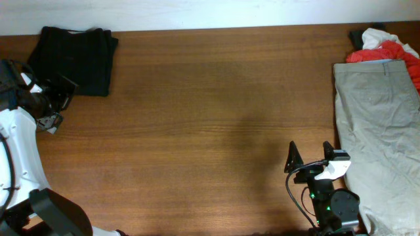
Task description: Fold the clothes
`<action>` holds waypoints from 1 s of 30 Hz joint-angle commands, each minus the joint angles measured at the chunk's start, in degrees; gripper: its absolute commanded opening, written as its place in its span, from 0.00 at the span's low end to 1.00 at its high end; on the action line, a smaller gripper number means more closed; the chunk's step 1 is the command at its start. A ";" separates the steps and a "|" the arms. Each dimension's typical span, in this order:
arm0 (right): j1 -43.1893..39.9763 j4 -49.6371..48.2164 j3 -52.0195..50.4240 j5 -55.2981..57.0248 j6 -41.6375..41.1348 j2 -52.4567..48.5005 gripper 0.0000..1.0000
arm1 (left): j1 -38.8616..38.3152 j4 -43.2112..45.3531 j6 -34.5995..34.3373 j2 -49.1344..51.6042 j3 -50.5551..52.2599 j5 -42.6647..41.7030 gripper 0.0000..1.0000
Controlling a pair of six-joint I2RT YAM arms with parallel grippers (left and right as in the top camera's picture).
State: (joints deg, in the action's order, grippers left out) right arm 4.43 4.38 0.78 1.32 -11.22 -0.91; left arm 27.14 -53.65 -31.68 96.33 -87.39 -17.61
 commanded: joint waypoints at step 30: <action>-0.33 0.26 -0.46 -1.07 10.80 -1.95 0.99 | -4.68 -6.86 2.40 -6.56 3.28 11.56 0.99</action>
State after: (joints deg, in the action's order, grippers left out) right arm 4.40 4.43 0.78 0.73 -0.82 -2.76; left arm 26.50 -60.27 -31.68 95.77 -86.96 -15.90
